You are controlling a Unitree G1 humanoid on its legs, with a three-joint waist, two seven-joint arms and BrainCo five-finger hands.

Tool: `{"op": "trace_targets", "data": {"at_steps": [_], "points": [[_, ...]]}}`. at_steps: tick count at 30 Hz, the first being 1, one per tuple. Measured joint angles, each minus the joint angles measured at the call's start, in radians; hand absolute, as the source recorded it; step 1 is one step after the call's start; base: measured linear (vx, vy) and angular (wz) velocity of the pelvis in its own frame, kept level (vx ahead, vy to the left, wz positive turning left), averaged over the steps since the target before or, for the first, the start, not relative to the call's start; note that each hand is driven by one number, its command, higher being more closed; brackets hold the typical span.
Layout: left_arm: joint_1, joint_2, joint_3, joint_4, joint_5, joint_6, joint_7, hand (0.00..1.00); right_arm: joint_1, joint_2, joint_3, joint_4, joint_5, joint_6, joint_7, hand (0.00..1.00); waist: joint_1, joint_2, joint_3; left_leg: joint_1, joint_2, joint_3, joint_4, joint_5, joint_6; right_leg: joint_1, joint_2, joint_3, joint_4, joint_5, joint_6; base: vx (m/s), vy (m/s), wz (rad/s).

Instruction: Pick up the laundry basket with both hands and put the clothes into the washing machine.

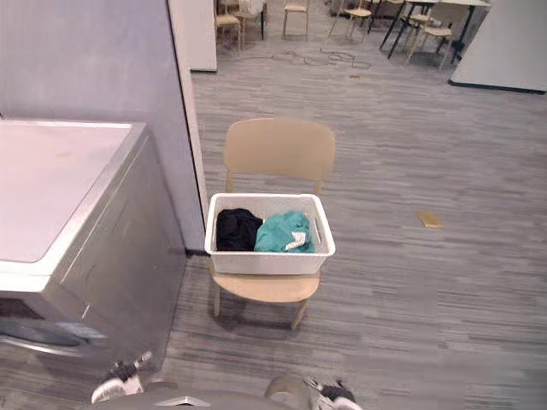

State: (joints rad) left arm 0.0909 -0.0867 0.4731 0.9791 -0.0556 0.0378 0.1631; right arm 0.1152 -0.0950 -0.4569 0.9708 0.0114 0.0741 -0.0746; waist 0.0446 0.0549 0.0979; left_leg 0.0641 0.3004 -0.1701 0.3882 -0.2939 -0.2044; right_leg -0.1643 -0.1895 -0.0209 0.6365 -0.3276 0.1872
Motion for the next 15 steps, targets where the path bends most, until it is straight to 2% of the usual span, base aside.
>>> {"op": "trace_targets", "data": {"at_steps": [1, 2, 3, 4, 6, 7, 8, 9, 10, 11, 12, 13, 14, 15], "points": [[0.001, -0.002, 0.012, 0.002, -0.001, 0.001, 0.004, 0.0, -0.005, 0.005, 0.002, -0.001, 0.001, 0.0, 0.0, 0.0, -0.008, 0.005, -0.003, -0.027, 0.022, -0.008, 0.02, 0.069, 0.046, 0.02, 0.021, -0.034, -0.007, -0.009, -0.024, 0.16, -0.523, 0.61], [0.001, -0.003, 0.024, 0.001, -0.002, 0.001, 0.005, 0.0, -0.006, 0.008, 0.006, -0.005, 0.001, 0.0, 0.001, 0.0, -0.009, 0.005, -0.003, -0.048, 0.031, -0.011, 0.041, 0.107, 0.076, 0.032, 0.032, -0.054, -0.019, -0.008, -0.037, 0.12, -0.492, 0.51], [0.0, -0.003, 0.033, -0.003, -0.007, 0.001, 0.005, 0.0, -0.008, 0.008, 0.01, -0.015, 0.003, 0.0, 0.0, 0.0, -0.009, 0.005, -0.003, -0.085, 0.045, -0.015, 0.084, 0.165, 0.122, 0.053, 0.052, -0.08, -0.047, -0.002, -0.057, 0.08, -0.427, 0.31], [-0.003, -0.002, 0.034, -0.021, -0.021, 0.001, 0.005, 0.0, -0.01, 0.013, 0.043, -0.066, 0.022, 0.002, -0.001, 0.0, -0.005, 0.001, -0.002, -0.136, 0.071, 0.0, 0.144, 0.269, 0.179, 0.08, 0.089, -0.1, -0.095, 0.017, -0.09, 0.08, -0.39, 0.11], [0.001, 0.011, 0.027, -0.027, -0.028, 0.0, 0.006, 0.0, -0.004, 0.032, 0.085, -0.199, 0.059, 0.002, -0.009, 0.0, -0.002, -0.011, 0.002, -0.164, 0.099, 0.059, 0.171, 0.374, 0.197, 0.101, 0.111, -0.101, -0.133, 0.034, -0.118, 0.06, -0.249, -0.15], [0.0, 0.03, -0.013, -0.024, -0.03, 0.004, 0.011, 0.0, 0.002, 0.051, 0.122, -0.364, 0.096, -0.008, -0.038, 0.0, -0.009, -0.024, 0.005, -0.182, 0.103, 0.138, 0.214, 0.362, 0.196, 0.122, 0.105, -0.103, -0.162, 0.048, -0.136, 0.07, -0.202, -0.09], [-0.001, 0.035, -0.051, -0.026, -0.029, 0.006, 0.012, 0.0, 0.003, 0.05, 0.14, -0.455, 0.107, -0.011, -0.048, 0.0, -0.013, -0.024, 0.005, -0.193, 0.089, 0.196, 0.253, 0.288, 0.188, 0.137, 0.102, -0.108, -0.19, 0.062, -0.143, 0.07, -0.152, -0.01], [-0.001, 0.038, -0.076, -0.026, -0.027, 0.006, 0.014, 0.0, 0.002, 0.05, 0.143, -0.507, 0.109, -0.017, -0.057, 0.0, -0.014, -0.024, 0.005, -0.196, 0.068, 0.223, 0.262, 0.243, 0.182, 0.15, 0.101, -0.113, -0.209, 0.072, -0.145, 0.05, -0.036, 0.24], [-0.002, 0.042, -0.113, -0.025, -0.02, 0.006, 0.015, 0.0, 0.002, 0.045, 0.144, -0.602, 0.109, -0.027, -0.07, 0.0, -0.017, -0.024, 0.005, -0.196, 0.002, 0.252, 0.242, 0.17, 0.145, 0.172, 0.094, -0.133, -0.246, 0.088, -0.144, 0.03, 0.03, 0.38], [-0.002, 0.048, -0.145, -0.024, -0.017, 0.006, 0.019, 0.0, -0.006, 0.034, 0.142, -0.687, 0.107, -0.037, -0.082, 0.0, -0.016, -0.023, 0.004, -0.184, -0.078, 0.261, 0.149, 0.138, 0.122, 0.179, 0.089, -0.148, -0.273, 0.101, -0.137, 0.02, 0.061, 0.4], [-0.002, 0.055, -0.158, -0.021, -0.015, 0.007, 0.02, 0.0, -0.012, 0.029, 0.142, -0.718, 0.106, -0.05, -0.083, 0.0, -0.017, -0.021, 0.003, -0.168, -0.1, 0.284, 0.09, 0.12, 0.121, 0.179, 0.09, -0.154, -0.282, 0.107, -0.133, 0.03, 0.079, 0.39], [-0.002, 0.073, -0.17, -0.011, -0.01, 0.007, 0.024, 0.0, -0.036, 0.03, 0.145, -0.779, 0.106, -0.077, -0.087, 0.0, -0.015, -0.032, 0.001, -0.106, -0.125, 0.297, -0.049, 0.124, 0.102, 0.18, 0.089, -0.156, -0.306, 0.123, -0.118, 0.03, 0.064, 0.22], [-0.003, 0.083, -0.177, -0.012, -0.009, 0.002, 0.029, 0.0, -0.059, 0.026, 0.162, -0.803, 0.1, -0.08, -0.09, 0.0, -0.013, -0.048, 0.007, -0.096, -0.144, 0.3, -0.09, 0.152, 0.112, 0.184, 0.08, -0.153, -0.331, 0.147, -0.111, 0.03, 0.056, 0.16], [-0.005, 0.09, -0.184, -0.011, -0.009, 0.001, 0.03, 0.0, -0.075, 0.023, 0.174, -0.82, 0.096, -0.089, -0.092, 0.0, -0.011, -0.051, 0.009, -0.098, -0.151, 0.297, -0.102, 0.16, 0.112, 0.187, 0.077, -0.154, -0.354, 0.161, -0.109, -0.01, 0.087, 0.03]]}}
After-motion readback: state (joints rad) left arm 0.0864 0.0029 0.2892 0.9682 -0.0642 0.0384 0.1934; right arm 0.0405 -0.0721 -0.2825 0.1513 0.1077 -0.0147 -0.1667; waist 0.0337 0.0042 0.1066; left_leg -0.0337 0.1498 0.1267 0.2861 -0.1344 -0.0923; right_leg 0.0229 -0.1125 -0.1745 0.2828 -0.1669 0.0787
